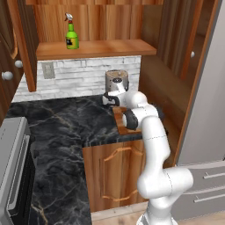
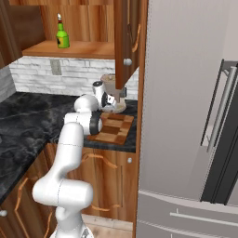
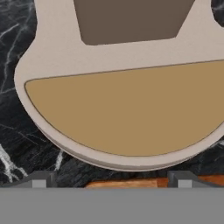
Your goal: Move the cutting board and knife to the sink. Then move spray from the cabinet to the counter.
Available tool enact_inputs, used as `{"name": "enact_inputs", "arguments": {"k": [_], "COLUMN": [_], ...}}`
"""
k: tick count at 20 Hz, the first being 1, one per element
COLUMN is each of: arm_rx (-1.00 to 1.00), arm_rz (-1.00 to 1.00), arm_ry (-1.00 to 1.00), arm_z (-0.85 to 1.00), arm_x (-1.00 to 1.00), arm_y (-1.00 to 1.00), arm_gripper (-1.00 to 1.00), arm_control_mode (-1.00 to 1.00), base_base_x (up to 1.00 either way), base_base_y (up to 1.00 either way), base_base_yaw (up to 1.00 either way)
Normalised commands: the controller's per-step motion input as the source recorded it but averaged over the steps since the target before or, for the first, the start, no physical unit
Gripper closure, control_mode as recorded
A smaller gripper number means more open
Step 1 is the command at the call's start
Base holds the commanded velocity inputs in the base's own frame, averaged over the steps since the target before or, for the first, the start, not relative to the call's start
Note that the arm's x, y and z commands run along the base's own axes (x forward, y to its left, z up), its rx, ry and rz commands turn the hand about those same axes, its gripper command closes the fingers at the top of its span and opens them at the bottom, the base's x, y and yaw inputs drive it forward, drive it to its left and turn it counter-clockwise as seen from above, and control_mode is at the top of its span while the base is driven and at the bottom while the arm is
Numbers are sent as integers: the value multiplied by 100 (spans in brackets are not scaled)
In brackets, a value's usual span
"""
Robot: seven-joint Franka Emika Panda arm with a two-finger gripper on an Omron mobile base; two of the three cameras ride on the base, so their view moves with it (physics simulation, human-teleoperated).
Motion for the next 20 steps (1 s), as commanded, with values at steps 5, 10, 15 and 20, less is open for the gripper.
{"name": "enact_inputs", "arguments": {"k": [5,10,15,20], "arm_rx": [0,3,3,3], "arm_rz": [0,0,0,0], "arm_ry": [0,0,0,0], "arm_z": [-67,-76,-79,-80], "arm_x": [0,-23,-57,-44], "arm_y": [0,-7,-4,-10], "arm_gripper": [-100,-100,-100,-100], "arm_control_mode": [-100,-100,-100,-100], "base_base_x": [0,0,0,0], "base_base_y": [0,0,0,0], "base_base_yaw": [0,0,0,0]}}
